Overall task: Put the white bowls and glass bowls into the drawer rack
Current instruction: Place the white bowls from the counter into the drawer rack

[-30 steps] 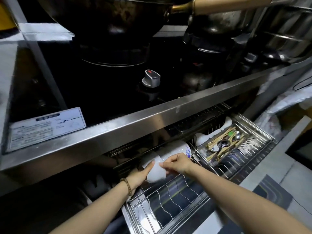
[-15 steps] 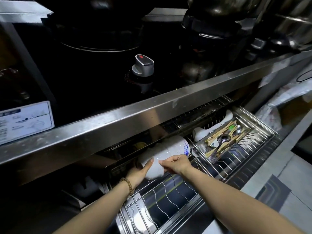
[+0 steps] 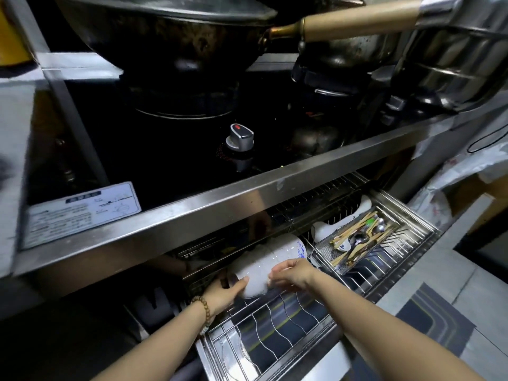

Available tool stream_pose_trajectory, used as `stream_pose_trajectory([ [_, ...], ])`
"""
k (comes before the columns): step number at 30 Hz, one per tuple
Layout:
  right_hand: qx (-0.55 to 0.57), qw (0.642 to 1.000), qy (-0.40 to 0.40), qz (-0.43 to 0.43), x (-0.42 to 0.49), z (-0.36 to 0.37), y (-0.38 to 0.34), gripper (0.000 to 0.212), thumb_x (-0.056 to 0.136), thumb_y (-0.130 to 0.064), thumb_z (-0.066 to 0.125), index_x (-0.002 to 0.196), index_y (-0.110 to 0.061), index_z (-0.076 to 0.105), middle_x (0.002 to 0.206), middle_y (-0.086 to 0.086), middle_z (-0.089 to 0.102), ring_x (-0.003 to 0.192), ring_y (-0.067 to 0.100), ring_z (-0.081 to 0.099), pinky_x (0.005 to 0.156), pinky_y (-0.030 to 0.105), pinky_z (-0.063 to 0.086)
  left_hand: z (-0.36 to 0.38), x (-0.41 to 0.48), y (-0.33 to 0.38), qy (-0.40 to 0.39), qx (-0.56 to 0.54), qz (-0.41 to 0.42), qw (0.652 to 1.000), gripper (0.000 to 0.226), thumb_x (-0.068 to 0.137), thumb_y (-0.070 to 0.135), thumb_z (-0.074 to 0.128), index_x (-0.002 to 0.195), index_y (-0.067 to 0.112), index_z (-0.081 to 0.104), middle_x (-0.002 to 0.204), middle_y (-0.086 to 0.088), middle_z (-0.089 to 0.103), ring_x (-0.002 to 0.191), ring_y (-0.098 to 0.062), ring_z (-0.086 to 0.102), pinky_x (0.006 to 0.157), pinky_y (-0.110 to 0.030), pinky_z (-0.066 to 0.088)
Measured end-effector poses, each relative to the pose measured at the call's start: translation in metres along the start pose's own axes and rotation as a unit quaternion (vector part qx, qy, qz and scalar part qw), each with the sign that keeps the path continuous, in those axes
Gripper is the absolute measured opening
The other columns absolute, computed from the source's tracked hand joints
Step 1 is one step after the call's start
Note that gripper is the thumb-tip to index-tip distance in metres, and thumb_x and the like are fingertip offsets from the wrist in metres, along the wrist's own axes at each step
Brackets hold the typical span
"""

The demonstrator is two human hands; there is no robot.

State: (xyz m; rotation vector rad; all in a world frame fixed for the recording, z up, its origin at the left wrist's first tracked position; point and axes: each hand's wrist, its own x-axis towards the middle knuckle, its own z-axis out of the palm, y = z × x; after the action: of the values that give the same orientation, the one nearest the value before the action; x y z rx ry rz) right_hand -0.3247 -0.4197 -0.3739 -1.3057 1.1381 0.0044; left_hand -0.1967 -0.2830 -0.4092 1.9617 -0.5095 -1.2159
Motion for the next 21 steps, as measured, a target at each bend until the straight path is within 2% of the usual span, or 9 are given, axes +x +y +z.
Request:
stream_pose_trajectory([
  [1, 0.004, 1.0, 0.001, -0.009, -0.008, -0.001, -0.004, 0.016, 0.08, 0.003, 0.068, 0.075, -0.008, 0.058, 0.043, -0.003, 0.064, 0.038, 0.003, 0.062, 0.043, 0.011, 0.048, -0.004, -0.007, 0.003, 0.005, 0.002, 0.014, 1.0, 0.038, 0.087, 0.039, 0.059, 0.109, 0.008, 0.057, 0.105, -0.005, 0.063, 0.099, -0.018, 0.057, 0.059, -0.005, 0.041],
  [3, 0.007, 0.999, -0.004, -0.031, -0.029, 0.0, -0.013, 0.014, 0.082, -0.001, 0.068, 0.078, -0.011, 0.059, 0.048, -0.005, 0.065, 0.042, 0.003, 0.061, 0.049, 0.01, 0.049, -0.012, -0.023, 0.01, 0.012, 0.01, 0.031, 0.999, 0.049, 0.088, 0.039, 0.058, 0.121, 0.002, 0.053, 0.111, -0.008, 0.064, 0.093, -0.016, 0.057, 0.054, -0.003, 0.042],
  [6, 0.011, 0.998, -0.013, -0.066, -0.068, 0.001, -0.023, 0.011, 0.085, -0.008, 0.066, 0.094, -0.011, 0.061, 0.071, 0.001, 0.063, 0.066, 0.009, 0.063, 0.064, 0.015, 0.05, -0.02, -0.05, 0.024, 0.018, -0.007, 0.066, 0.998, 0.052, 0.088, 0.037, 0.059, 0.127, 0.005, 0.049, 0.082, 0.007, 0.061, 0.061, 0.0, 0.057, 0.047, -0.009, 0.043],
  [8, 0.01, 0.995, -0.008, -0.096, -0.098, 0.0, -0.027, 0.02, 0.086, -0.011, 0.066, 0.105, -0.009, 0.062, 0.077, 0.003, 0.063, 0.073, 0.011, 0.064, 0.07, 0.017, 0.051, -0.025, -0.07, 0.032, 0.01, -0.026, 0.082, 0.996, 0.05, 0.087, 0.035, 0.06, 0.127, 0.007, 0.049, 0.079, 0.012, 0.058, 0.053, 0.0, 0.057, 0.047, -0.012, 0.043],
  [10, -0.012, 0.991, 0.003, -0.131, -0.129, 0.0, -0.031, 0.027, 0.086, -0.017, 0.067, 0.111, -0.01, 0.063, 0.091, 0.005, 0.067, 0.085, 0.014, 0.067, 0.075, 0.019, 0.052, -0.031, -0.093, 0.04, -0.003, -0.035, 0.108, 0.994, 0.049, 0.087, 0.034, 0.062, 0.128, 0.009, 0.049, 0.084, 0.012, 0.059, 0.063, -0.006, 0.052, 0.053, -0.014, 0.041],
  [13, -0.031, 0.982, 0.014, -0.188, -0.172, 0.002, -0.041, 0.031, 0.084, -0.021, 0.068, 0.115, -0.016, 0.064, 0.108, 0.003, 0.069, 0.104, 0.017, 0.065, 0.092, 0.03, 0.052, -0.047, -0.129, 0.051, -0.018, -0.034, 0.159, 0.987, 0.045, 0.087, 0.03, 0.062, 0.126, 0.012, 0.05, 0.089, 0.013, 0.063, 0.075, -0.009, 0.054, 0.061, -0.017, 0.042],
  [17, -0.044, 0.963, 0.007, -0.265, -0.222, 0.014, -0.07, 0.032, 0.085, -0.02, 0.067, 0.117, -0.019, 0.063, 0.11, 0.001, 0.071, 0.103, 0.014, 0.067, 0.087, 0.025, 0.053, -0.084, -0.185, 0.069, -0.015, -0.029, 0.227, 0.973, 0.032, 0.091, 0.024, 0.056, 0.123, 0.02, 0.051, 0.097, 0.016, 0.064, 0.091, -0.005, 0.059, 0.074, -0.018, 0.047],
  [21, -0.065, 0.941, -0.026, -0.33, -0.264, 0.038, -0.106, 0.026, 0.084, -0.022, 0.067, 0.11, -0.027, 0.065, 0.112, -0.004, 0.071, 0.105, 0.012, 0.067, 0.095, 0.031, 0.05, -0.13, -0.248, 0.082, 0.008, -0.026, 0.31, 0.95, 0.026, 0.091, 0.022, 0.055, 0.117, 0.028, 0.053, 0.107, 0.015, 0.066, 0.103, -0.004, 0.061, 0.082, -0.02, 0.049],
])
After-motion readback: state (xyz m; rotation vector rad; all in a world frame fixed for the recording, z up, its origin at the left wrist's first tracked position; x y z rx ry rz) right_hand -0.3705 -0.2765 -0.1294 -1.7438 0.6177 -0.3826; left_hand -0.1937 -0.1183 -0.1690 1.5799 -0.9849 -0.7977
